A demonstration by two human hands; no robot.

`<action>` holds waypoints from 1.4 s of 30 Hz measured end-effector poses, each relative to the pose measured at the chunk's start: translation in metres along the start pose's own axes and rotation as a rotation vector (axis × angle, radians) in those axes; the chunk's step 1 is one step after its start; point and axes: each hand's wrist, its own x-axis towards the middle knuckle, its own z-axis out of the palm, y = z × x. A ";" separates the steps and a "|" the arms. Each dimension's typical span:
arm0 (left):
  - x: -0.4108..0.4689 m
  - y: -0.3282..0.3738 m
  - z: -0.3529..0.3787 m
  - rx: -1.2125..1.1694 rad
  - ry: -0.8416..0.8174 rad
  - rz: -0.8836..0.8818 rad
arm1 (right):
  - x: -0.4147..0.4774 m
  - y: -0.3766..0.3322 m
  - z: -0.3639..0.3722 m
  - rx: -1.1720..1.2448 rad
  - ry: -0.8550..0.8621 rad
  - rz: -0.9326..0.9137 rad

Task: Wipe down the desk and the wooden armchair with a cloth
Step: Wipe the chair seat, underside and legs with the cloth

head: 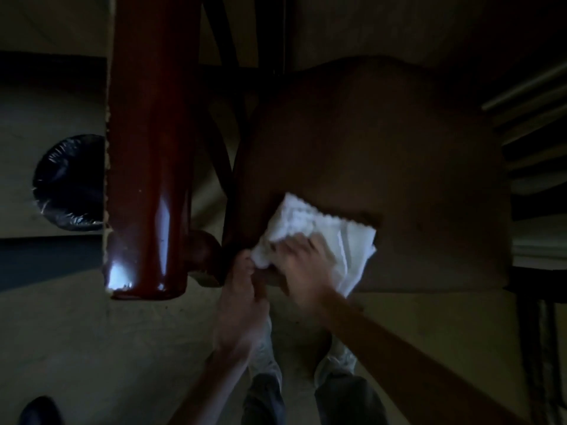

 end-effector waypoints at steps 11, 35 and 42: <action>0.012 0.041 -0.011 0.045 -0.054 0.015 | -0.127 0.020 0.020 0.065 -0.393 0.070; -0.099 0.234 0.118 -0.354 -0.425 -0.050 | -0.263 0.255 -0.209 1.621 0.313 0.852; -0.145 0.270 0.113 -0.663 -0.586 -0.317 | -0.275 0.253 -0.221 1.821 0.049 0.659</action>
